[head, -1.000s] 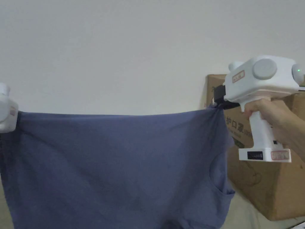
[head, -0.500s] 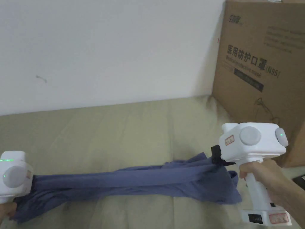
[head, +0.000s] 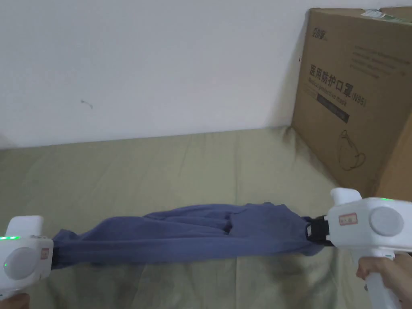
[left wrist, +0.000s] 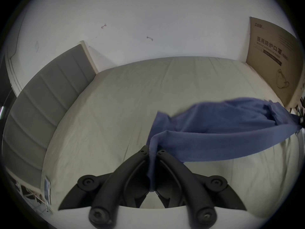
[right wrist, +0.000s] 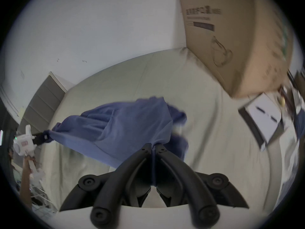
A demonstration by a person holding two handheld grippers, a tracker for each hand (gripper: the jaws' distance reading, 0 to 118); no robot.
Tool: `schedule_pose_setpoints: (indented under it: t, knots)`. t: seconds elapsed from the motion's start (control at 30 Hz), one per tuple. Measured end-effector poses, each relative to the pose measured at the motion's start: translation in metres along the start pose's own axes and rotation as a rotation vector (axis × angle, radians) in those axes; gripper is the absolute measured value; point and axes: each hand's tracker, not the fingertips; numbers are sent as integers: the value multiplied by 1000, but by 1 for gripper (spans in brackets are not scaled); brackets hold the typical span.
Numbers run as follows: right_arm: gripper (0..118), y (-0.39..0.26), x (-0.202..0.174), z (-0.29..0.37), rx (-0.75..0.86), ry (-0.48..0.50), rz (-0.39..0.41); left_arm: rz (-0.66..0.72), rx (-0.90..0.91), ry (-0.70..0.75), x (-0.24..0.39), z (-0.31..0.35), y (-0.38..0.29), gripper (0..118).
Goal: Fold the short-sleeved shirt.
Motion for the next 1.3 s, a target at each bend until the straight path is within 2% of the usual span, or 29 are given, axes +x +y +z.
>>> schedule_pose_setpoints:
  t: [0.13, 0.2, 0.27, 0.4, 0.47, 0.53, 0.63, 0.73, 0.93, 0.97, 1.0, 1.03, 1.07, 1.1, 1.13, 1.17, 1.2, 1.3]
  knots:
    - [3, -89, 0, 44, -2, -7, 5, 98, -6, -29, -22, 57, -83, 3]
    - [3, -136, 2, 65, -25, -4, -20, 109, -61, -41, -32, 76, -122, 3]
    - [3, -180, 6, 87, -16, 10, -96, 142, -81, -40, -49, 82, -155, 3]
    - [3, -243, 8, 125, -33, 13, -106, 135, -92, -46, -71, 115, -211, 3]
    - [3, -262, 11, 141, -32, 15, -119, 88, -109, -40, -79, 124, -233, 3]
    - [3, -280, 14, 153, -23, 25, -141, 99, -105, -65, -86, 136, -252, 3]
    - [3, -301, 14, 169, -7, 20, -123, 126, -104, -83, -89, 150, -273, 3]
    - [3, -318, 17, 177, -21, 21, -108, 54, -68, -67, -90, 163, -287, 3]
    - [3, -336, 18, 175, -34, 11, -88, 66, -76, -81, -94, 163, -303, 3]
    - [4, -337, 17, 173, -29, 5, -86, 80, -87, -90, -94, 160, -303, 3]
    - [12, -336, 16, 173, -28, 4, -84, 89, -100, -96, -93, 158, -303, 3]
    - [30, -336, 17, 173, -29, 6, -87, 91, -103, -95, -91, 157, -302, 4]
    - [57, -336, 17, 174, -29, 4, -88, 91, -108, -93, -91, 157, -301, 10]
    - [96, -336, 16, 174, -28, -1, -88, 93, -109, -97, -92, 158, -299, 37]
    - [109, -336, 16, 176, -30, -7, -83, 94, -113, -105, -93, 160, -297, 67]
    - [112, -336, 14, 179, -23, -11, -77, 100, -118, -124, -93, 163, -296, 94]
    - [110, -336, 14, 184, 7, -4, -73, 113, -125, -148, -95, 166, -298, 114]
    - [110, -334, 8, 200, 48, 16, -82, 147, -77, -187, -97, 190, -304, 115]
